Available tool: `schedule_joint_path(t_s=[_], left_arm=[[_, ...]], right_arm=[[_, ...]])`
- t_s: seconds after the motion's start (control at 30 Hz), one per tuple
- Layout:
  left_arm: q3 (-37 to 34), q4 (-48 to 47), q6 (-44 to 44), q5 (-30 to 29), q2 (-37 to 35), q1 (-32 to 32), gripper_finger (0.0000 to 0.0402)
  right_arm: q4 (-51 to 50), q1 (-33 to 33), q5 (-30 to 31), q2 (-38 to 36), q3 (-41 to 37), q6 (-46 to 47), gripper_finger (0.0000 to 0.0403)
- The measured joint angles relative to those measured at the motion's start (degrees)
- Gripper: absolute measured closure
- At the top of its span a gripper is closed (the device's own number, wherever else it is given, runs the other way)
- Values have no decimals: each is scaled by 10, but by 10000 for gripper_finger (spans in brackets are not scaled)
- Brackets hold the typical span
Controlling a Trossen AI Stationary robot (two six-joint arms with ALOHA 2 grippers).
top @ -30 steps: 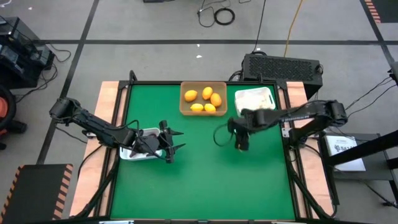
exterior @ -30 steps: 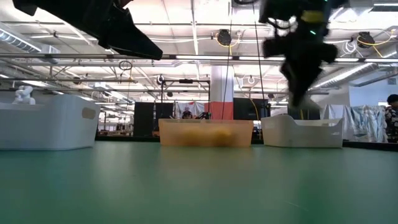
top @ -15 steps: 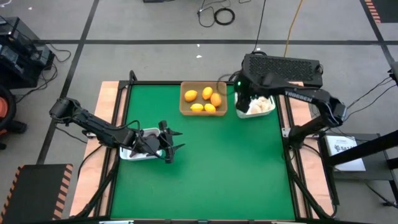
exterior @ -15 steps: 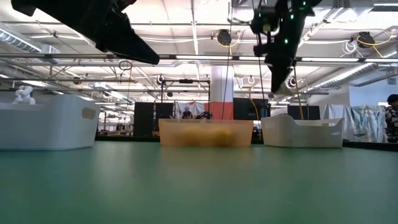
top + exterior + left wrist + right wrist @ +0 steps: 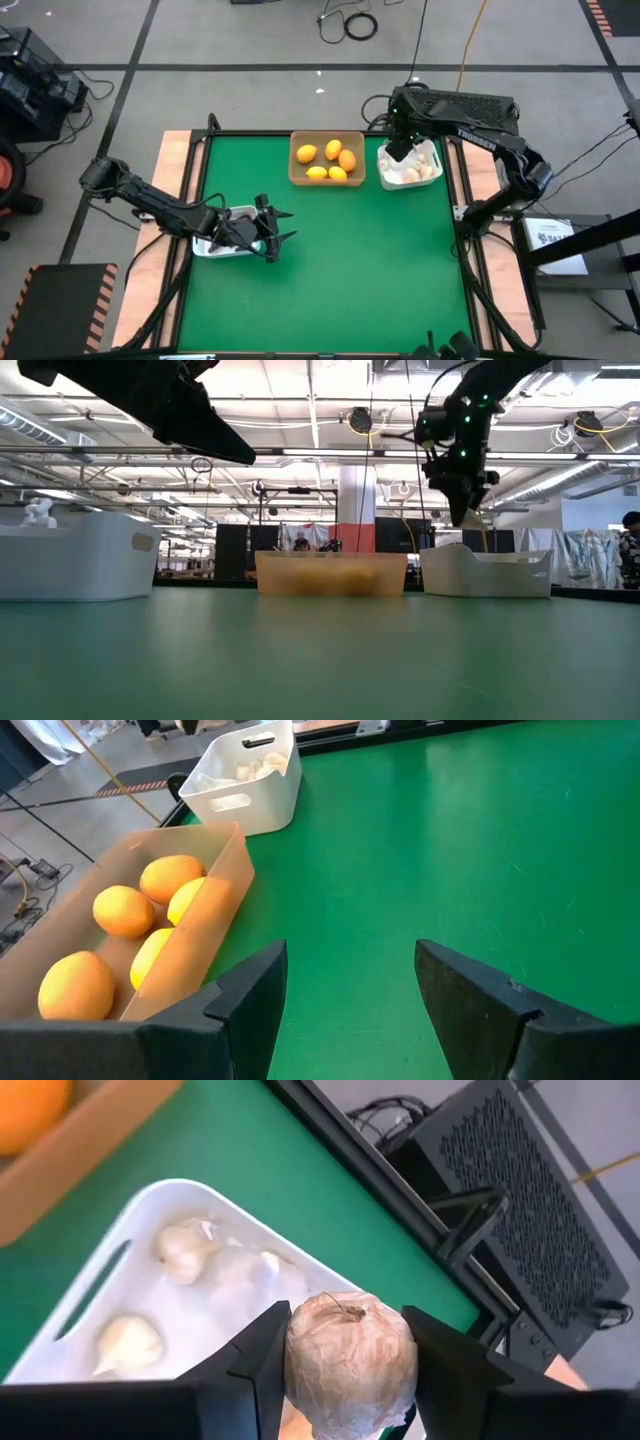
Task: Sort produce into baskets
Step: Put the garlic into the right white bin
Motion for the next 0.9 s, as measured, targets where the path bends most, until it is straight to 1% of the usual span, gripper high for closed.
schedule_joint_path(t_s=[0.17, 0.57, 0.7, 0.9], left_arm=[[0, -1, 0, 0, 0, 0, 173], [0, -2, -1, 0, 0, 0, 173], [0, -2, -1, 0, 0, 0, 173], [0, -2, -3, 0, 0, 0, 173]], right_arm=[[0, -11, 0, 24, 0, 5, 241], [-33, -20, 0, 93, 0, 76, 240], [-32, -22, 0, 112, 0, 92, 224], [-37, -25, 0, 126, 0, 91, 180]])
